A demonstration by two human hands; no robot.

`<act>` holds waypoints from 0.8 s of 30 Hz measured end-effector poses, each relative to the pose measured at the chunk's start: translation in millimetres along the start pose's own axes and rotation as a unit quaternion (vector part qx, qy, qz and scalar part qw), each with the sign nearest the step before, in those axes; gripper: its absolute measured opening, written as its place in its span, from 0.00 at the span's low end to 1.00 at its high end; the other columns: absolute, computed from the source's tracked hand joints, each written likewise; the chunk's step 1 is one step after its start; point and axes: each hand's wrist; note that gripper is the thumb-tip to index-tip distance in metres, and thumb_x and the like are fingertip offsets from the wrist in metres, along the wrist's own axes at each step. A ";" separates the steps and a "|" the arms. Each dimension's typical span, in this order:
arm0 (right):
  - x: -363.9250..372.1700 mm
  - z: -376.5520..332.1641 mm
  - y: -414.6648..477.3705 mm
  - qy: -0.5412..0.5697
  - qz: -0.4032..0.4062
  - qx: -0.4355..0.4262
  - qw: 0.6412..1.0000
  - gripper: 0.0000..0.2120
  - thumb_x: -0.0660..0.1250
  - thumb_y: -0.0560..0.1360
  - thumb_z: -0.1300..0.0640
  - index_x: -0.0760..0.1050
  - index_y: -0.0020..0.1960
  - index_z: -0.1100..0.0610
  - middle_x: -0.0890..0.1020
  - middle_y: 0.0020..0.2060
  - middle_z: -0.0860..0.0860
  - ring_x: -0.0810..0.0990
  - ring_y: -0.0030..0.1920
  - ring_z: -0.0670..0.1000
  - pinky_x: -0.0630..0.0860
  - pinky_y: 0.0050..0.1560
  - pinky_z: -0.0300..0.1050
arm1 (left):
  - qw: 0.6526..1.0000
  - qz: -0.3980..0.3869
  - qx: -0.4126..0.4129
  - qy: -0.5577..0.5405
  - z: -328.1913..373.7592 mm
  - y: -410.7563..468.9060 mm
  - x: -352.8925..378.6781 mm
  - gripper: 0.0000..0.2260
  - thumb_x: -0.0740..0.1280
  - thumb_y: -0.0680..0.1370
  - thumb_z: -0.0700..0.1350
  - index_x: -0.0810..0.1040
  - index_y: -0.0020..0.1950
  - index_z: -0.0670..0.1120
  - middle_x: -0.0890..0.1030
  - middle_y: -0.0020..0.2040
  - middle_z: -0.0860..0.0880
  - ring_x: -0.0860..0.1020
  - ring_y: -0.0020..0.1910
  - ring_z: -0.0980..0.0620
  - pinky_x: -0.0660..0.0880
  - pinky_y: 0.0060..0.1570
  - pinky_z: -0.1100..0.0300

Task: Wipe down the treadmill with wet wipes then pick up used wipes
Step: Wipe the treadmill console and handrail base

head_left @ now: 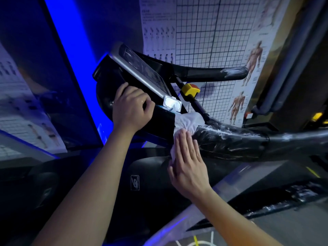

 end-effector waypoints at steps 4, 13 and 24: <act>-18.8 -1.5 21.2 0.063 0.005 -0.026 0.998 0.35 0.60 0.76 0.52 0.59 0.79 0.67 0.56 0.80 0.63 0.52 0.81 0.60 0.55 0.80 0.58 | 1.000 0.001 0.004 0.003 0.8 0.8 0.3 0.12 0.63 0.76 0.44 0.81 0.37 0.45 0.82 0.37 0.49 0.78 0.44 0.44 0.67 0.71 0.50; -43.9 6.2 66.1 0.100 0.053 0.086 0.990 0.28 0.57 0.83 0.52 0.60 0.78 0.66 0.64 0.78 0.62 0.60 0.79 0.57 0.60 0.78 0.51 | 1.000 0.005 0.005 0.007 -0.2 0.4 0.0 0.11 0.63 0.77 0.44 0.81 0.37 0.45 0.82 0.37 0.48 0.78 0.45 0.44 0.67 0.71 0.50; -12.4 -35.3 119.1 0.107 0.105 0.212 0.966 0.35 0.47 0.83 0.37 0.69 0.73 0.64 0.82 0.57 0.58 0.78 0.56 0.59 0.69 0.61 0.52 | 1.000 -0.019 0.009 0.012 -1.7 0.4 -0.5 0.12 0.61 0.77 0.44 0.82 0.39 0.45 0.83 0.39 0.48 0.79 0.47 0.44 0.67 0.72 0.48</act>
Point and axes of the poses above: each hand's wrist, its own y-axis towards the middle knuckle, its own x-axis out of the palm, z = x × y
